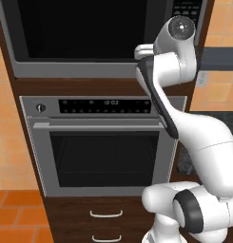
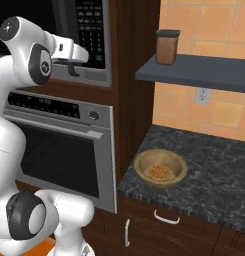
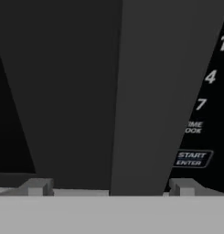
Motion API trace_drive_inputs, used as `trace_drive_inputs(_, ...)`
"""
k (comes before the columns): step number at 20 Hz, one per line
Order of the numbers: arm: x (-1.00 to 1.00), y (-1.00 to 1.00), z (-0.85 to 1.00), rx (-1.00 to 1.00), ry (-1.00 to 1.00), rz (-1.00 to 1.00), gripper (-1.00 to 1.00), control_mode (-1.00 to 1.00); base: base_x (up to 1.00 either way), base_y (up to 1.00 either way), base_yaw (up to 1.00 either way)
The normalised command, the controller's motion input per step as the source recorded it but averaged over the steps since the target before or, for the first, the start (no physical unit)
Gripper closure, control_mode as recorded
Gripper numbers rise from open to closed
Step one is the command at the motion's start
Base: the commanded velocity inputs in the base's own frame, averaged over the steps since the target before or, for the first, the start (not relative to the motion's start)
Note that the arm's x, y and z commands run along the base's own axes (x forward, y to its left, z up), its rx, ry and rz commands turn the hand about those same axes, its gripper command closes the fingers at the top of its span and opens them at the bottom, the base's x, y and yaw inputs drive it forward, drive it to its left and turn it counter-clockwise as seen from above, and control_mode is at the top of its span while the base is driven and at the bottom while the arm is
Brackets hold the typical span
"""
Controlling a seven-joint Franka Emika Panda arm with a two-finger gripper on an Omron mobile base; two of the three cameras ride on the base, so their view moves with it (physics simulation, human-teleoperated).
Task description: Open the microwave, place the bowl with waffle inside the microwave, then close the microwave door and turn it on.
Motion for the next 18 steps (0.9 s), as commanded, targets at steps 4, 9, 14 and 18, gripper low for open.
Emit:
trace_drive_inputs(4, 0.59, 0.0, -0.35, 0.0, -0.03, -0.03, -1.0, -1.0, 0.0, 0.0, 0.0)
trace_drive_inputs(9, 0.67, -0.02, -0.67, 0.0, -0.19, 0.0, -1.0, -1.0, 0.0, 0.0, 0.0)
trace_drive_inputs(14, 0.98, 0.0, -0.66, 0.0, -0.05, 0.0, 1.0, -1.0, 0.0, 0.0, 0.0)
trace_drive_inputs(18, 0.98, 0.1, -0.65, 0.0, -0.11, 0.04, 1.0, -1.0, 0.0, 0.0, 0.0)
